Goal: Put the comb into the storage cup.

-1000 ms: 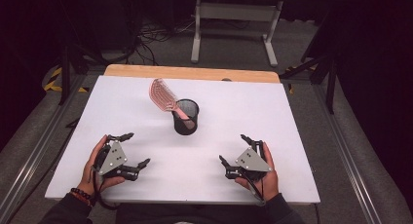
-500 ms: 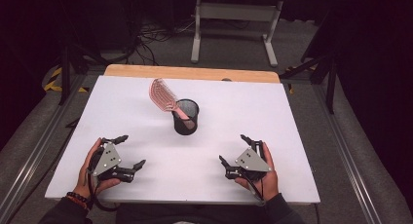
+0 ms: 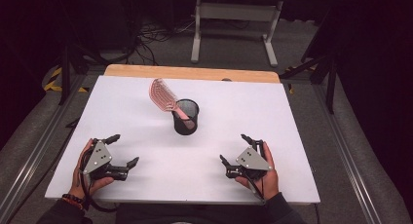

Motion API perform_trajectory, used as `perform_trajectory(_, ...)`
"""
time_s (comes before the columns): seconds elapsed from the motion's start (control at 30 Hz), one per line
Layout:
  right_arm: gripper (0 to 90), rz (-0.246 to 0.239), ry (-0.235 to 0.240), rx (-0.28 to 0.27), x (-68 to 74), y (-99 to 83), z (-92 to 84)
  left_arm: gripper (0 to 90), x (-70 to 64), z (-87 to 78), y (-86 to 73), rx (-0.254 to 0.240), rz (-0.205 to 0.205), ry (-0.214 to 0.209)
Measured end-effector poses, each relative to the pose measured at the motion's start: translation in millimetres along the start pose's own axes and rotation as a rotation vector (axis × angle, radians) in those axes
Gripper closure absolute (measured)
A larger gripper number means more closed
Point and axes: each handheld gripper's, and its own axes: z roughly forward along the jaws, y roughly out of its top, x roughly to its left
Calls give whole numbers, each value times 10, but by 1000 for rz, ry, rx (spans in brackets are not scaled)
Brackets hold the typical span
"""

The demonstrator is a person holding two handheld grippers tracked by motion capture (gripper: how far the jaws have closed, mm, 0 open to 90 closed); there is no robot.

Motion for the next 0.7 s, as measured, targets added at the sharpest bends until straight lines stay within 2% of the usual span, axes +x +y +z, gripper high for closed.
perform_trajectory(0.23,74,-4,3,-10,-5,15,-7,38,35,-34,-4,-15,-20,22)
perform_trajectory(0.7,75,-11,4,-7,8,19,6,40,28,-15,-4,-9,-2,11)
